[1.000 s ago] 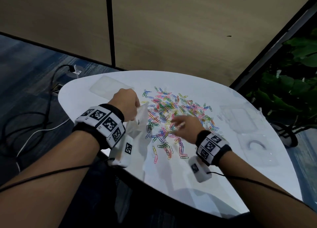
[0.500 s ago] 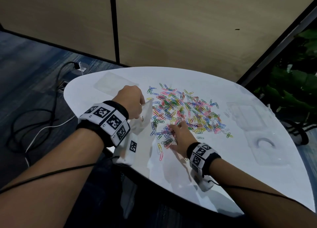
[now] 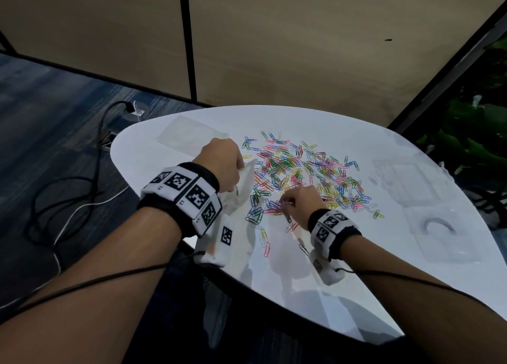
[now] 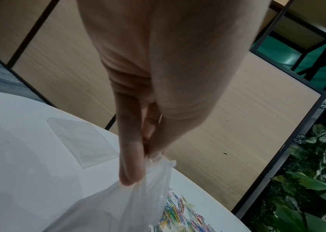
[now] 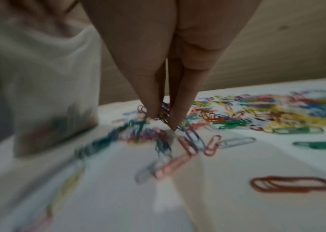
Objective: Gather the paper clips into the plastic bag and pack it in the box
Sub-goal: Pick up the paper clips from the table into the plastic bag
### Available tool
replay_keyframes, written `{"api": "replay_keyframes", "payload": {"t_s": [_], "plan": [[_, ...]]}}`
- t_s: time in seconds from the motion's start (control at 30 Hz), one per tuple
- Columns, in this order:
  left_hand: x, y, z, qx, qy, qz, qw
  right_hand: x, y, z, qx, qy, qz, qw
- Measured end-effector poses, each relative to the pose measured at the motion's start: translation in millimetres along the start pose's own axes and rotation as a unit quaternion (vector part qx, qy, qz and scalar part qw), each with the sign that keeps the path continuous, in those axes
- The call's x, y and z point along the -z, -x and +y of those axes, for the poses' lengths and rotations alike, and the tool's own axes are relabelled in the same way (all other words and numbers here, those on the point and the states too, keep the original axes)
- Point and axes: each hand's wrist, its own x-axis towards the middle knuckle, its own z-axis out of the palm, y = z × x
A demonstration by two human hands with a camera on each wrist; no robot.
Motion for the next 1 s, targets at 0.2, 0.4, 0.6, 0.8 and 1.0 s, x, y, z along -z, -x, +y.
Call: {"api": "replay_keyframes", "payload": {"t_s": [0.2, 0.4, 0.6, 0.8, 1.0], "plan": [[-3.4, -1.0, 1.9, -0.001, 0.003, 0.007, 1.000, 47.3, 3.1, -11.7, -0.116, -0.439, 0.012, 0.891], [-10.7, 0.8, 7.4, -0.003, 0.012, 0.014, 1.000, 49.4, 18.7, -68.5, -0.082, -0.628, -0.042, 0.773], [-14.0, 2.1, 11.2, -0.016, 0.020, 0.017, 1.000, 18.7, 14.8, -84.7, -0.046, -0.438, -0.037, 0.897], [-10.3, 0.1, 7.7, -0.006, 0.013, 0.002, 1.000, 32.0, 14.9, -93.1, 0.064, -0.204, -0.014, 0.977], [3.0, -5.4, -10.1, 0.021, 0.024, 0.038, 0.999, 50.3, 19.3, -72.9, 0.042, -0.340, 0.052, 0.938]]}}
